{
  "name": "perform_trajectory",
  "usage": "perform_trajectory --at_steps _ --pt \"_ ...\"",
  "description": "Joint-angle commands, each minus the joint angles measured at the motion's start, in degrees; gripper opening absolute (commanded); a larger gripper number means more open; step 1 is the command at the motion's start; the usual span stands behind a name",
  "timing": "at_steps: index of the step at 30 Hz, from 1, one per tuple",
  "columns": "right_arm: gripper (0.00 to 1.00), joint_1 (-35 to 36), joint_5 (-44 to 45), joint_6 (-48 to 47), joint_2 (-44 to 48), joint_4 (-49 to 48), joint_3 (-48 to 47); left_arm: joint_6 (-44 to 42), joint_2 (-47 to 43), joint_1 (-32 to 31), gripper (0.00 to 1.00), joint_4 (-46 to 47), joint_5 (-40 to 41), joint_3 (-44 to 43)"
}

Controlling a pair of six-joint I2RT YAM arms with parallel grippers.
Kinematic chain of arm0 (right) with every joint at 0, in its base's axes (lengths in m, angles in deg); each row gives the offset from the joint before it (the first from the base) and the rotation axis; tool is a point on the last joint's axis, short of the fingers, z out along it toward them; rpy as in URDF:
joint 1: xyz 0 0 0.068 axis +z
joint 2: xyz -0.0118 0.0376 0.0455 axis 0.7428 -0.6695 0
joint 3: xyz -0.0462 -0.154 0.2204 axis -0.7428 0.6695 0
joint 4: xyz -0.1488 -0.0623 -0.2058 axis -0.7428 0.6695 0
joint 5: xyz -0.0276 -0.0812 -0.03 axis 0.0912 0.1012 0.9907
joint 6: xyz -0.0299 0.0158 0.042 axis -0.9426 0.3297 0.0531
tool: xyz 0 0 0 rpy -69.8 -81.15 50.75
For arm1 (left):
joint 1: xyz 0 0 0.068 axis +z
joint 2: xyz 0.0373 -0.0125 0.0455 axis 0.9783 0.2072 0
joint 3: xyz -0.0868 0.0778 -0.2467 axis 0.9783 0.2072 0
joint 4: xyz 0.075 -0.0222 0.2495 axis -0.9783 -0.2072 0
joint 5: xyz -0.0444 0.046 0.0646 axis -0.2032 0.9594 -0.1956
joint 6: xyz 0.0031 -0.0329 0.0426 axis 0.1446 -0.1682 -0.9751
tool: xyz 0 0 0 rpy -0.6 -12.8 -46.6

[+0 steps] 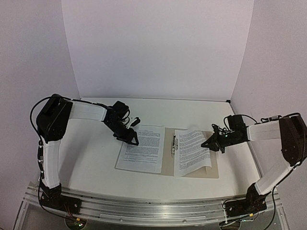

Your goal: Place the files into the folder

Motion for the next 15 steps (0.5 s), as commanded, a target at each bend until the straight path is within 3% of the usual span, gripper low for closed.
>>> perform_trajectory --at_steps 1,15 --pt "0.03 -0.1 1.2 2.3 2.9 -3.4 1.6 0.8 0.3 -0.2 0.57 -2.0 0.7 2.1" --pt "0.02 -0.1 1.7 2.9 1.6 -6.3 2.5 0.7 0.3 -0.1 0.57 -2.1 0.9 2.0"
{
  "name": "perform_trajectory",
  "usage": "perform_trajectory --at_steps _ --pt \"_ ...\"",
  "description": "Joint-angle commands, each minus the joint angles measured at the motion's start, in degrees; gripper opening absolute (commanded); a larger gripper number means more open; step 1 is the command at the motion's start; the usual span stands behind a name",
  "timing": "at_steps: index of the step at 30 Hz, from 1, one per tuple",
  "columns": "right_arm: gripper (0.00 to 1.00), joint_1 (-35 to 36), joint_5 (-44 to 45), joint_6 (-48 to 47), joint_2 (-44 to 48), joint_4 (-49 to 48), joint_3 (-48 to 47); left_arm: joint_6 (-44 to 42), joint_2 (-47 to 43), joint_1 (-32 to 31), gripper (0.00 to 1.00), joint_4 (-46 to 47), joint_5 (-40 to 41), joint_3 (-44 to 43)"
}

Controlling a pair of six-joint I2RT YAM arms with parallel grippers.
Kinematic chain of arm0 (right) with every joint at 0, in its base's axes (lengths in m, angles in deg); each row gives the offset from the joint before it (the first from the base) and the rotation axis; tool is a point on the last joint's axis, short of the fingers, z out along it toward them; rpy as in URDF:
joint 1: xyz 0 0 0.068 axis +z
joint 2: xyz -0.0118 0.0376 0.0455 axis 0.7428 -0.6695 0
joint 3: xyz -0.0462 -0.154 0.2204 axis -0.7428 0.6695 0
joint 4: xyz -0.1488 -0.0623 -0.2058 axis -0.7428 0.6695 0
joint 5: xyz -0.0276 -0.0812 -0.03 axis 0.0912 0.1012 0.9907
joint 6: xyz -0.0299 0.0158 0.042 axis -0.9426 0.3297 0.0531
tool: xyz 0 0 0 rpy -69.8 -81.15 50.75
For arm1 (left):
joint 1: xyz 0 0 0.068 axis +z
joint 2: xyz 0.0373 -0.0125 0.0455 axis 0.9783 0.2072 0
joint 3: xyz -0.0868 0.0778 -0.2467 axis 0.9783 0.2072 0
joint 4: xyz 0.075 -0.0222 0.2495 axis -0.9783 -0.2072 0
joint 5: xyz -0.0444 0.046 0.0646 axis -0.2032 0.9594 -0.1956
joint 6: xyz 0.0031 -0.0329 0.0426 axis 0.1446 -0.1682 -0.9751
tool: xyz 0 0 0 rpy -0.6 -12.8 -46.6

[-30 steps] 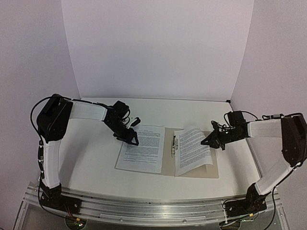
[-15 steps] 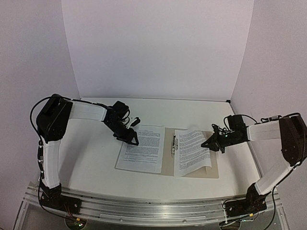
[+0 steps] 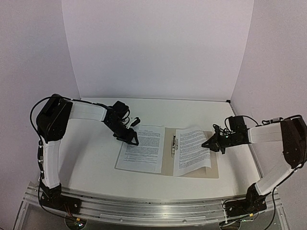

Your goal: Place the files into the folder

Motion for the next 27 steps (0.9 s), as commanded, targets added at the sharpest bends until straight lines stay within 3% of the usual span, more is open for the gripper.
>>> perform_trajectory --at_steps 1,14,27 --pt "0.01 -0.1 0.5 0.7 -0.4 -3.4 -0.2 0.7 0.3 -0.1 0.57 -2.1 0.9 1.9" --pt "0.04 -0.2 -0.8 0.4 -3.1 -5.1 0.1 0.5 0.5 -0.1 0.57 -2.1 0.8 1.7" --pt "0.35 -0.1 2.5 -1.6 -3.5 -2.3 -0.9 0.6 0.6 -0.1 0.57 -2.2 0.7 1.6"
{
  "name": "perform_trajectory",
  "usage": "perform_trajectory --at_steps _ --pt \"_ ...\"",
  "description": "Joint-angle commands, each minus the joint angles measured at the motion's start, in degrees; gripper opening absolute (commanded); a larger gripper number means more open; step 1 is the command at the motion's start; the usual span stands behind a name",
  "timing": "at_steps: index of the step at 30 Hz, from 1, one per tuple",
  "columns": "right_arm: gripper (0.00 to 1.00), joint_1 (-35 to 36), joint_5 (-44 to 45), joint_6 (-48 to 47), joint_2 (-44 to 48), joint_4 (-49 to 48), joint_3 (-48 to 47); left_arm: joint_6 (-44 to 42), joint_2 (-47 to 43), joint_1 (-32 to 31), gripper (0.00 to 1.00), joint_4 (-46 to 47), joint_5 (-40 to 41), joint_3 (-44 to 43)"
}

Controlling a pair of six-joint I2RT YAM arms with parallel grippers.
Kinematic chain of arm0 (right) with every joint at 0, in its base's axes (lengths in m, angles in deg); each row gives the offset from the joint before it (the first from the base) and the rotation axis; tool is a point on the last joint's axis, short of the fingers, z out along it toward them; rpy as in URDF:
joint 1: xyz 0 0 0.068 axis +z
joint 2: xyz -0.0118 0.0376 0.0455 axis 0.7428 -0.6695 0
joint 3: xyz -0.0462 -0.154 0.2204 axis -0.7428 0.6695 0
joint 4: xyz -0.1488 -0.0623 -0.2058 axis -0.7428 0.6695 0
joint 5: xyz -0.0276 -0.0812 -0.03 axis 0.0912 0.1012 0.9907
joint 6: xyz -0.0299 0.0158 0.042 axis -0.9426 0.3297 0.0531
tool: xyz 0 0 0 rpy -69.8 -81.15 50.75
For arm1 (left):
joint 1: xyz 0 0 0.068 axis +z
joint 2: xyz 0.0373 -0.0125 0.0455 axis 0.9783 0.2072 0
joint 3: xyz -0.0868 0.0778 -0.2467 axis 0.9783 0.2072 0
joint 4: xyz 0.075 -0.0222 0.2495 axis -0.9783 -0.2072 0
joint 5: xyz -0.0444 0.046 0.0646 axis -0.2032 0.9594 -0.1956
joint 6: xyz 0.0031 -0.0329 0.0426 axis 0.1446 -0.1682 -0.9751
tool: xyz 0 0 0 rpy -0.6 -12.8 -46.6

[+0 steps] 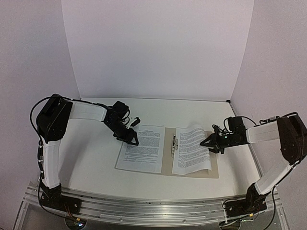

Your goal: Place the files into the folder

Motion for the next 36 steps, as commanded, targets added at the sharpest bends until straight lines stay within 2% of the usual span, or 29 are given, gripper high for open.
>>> perform_trajectory --at_steps 1,5,11,22,31,36 --pt "0.38 0.0 2.6 -1.8 -0.6 2.5 -1.3 0.6 0.6 -0.2 0.57 -2.2 0.7 1.6" --pt "0.47 0.0 6.4 -4.0 0.3 7.6 -3.1 0.6 0.6 -0.1 0.57 -2.2 0.6 1.7" --pt "0.55 1.6 10.0 -6.4 -0.7 12.1 -6.2 0.6 0.8 -0.1 0.57 -2.1 0.4 1.6" --pt "0.61 5.4 18.9 -8.2 -2.8 19.2 -11.4 0.7 0.6 -0.2 0.57 -2.0 0.1 1.9" --pt "0.70 8.5 27.9 -8.4 -2.4 24.6 -16.3 0.6 0.5 -0.2 0.57 -1.9 -0.1 2.2" --pt "0.83 9.7 31.6 -8.5 -2.7 27.1 -17.8 0.5 0.5 -0.1 0.57 -1.9 -0.1 2.2"
